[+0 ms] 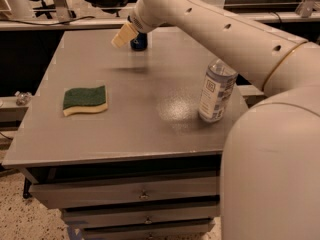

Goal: Knock pepsi can over

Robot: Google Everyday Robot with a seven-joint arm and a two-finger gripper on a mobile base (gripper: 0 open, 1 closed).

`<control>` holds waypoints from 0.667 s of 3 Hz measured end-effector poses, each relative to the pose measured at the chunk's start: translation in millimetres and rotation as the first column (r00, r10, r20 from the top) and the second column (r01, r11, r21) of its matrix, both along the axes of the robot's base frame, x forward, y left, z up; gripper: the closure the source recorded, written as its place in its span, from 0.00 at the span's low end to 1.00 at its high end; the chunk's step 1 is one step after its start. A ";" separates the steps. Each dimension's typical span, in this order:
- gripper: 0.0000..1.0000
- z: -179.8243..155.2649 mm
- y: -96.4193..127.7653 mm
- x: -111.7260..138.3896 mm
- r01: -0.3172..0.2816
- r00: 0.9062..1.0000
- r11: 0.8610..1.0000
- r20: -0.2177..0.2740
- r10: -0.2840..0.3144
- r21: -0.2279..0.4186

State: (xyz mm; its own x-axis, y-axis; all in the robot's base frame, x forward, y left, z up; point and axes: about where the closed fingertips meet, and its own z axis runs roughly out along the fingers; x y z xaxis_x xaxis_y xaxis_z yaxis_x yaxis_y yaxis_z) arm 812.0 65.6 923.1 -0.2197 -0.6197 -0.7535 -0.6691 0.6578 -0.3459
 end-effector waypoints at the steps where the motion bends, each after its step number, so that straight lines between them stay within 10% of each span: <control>1: 0.00 -13.8 -9.9 30.2 0.024 1.000 1.000 0.009 -0.024 -0.008; 2: 0.00 -22.5 -24.1 54.9 0.051 0.999 0.999 0.008 -0.051 0.006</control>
Offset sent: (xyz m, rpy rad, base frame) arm 0.0910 -0.0476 -0.0255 0.0331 -0.0150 -0.0920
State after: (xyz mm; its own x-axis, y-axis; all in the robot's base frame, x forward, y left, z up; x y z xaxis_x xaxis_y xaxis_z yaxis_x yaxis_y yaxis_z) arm 866.9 41.6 900.6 -0.2446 -0.6036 -0.7588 -0.6318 0.6929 -0.3475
